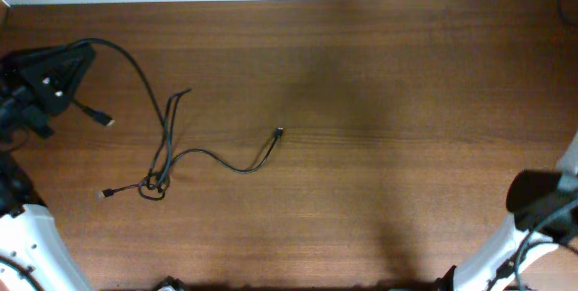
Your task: Untangle cables
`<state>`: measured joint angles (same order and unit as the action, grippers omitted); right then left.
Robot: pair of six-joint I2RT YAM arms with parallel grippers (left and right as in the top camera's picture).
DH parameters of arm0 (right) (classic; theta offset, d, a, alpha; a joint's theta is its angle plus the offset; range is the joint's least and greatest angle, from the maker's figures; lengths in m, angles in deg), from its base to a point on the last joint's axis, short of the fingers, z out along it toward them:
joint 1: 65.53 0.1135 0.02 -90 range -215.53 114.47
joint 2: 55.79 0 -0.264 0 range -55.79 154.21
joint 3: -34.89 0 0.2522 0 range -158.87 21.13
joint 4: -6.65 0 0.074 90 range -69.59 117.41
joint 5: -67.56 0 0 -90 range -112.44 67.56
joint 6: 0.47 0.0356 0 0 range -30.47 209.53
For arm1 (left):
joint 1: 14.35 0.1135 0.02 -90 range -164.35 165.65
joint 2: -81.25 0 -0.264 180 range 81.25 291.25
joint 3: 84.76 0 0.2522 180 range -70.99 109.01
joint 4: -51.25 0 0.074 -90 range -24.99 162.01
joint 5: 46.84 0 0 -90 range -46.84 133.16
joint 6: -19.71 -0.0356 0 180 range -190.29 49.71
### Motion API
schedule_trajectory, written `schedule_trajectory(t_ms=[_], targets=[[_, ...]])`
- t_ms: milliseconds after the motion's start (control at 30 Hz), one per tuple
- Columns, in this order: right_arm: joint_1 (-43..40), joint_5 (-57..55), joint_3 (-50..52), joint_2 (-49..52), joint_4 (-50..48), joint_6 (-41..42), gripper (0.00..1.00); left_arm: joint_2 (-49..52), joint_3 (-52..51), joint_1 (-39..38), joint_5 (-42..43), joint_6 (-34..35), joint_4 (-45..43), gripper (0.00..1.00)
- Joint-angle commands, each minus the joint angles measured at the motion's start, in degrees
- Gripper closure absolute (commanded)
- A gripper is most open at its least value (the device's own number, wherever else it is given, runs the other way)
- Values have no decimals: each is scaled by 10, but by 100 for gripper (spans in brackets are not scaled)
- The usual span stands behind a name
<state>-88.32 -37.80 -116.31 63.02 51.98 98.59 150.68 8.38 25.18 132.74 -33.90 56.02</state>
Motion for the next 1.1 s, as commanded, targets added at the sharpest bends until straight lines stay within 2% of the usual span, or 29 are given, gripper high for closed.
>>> schedule_trajectory(t_ms=[0, 100, 267, 400, 500, 800, 1033, 1067], targets=[[-18, 17, 2, 72, -11, 0, 96, -8, 4, -34, -8, -48, 14, 100], [-35, 23, 2, 121, -16, 7, 96, -8, 4, -54, -8, -87, 55, 100], [-53, 29, 2, 177, -43, 9, 96, -8, 4, -73, -9, -198, 172, 100], [-65, 13, 2, 210, -65, 20, 96, -8, 4, -83, -70, -271, 283, 100], [-70, 16, 3, 235, -72, 23, 96, -8, 4, -95, -104, -303, 326, 100], [-68, 51, 3, 348, -37, 24, 96, -8, 4, -170, -213, -309, 331, 100], [-64, 52, 6, 355, -27, 24, 96, -8, 4, -219, -267, -319, 332, 100], [-64, 54, 2, 351, -17, 24, 80, -8, 4, -227, -273, -322, 331, 100]])
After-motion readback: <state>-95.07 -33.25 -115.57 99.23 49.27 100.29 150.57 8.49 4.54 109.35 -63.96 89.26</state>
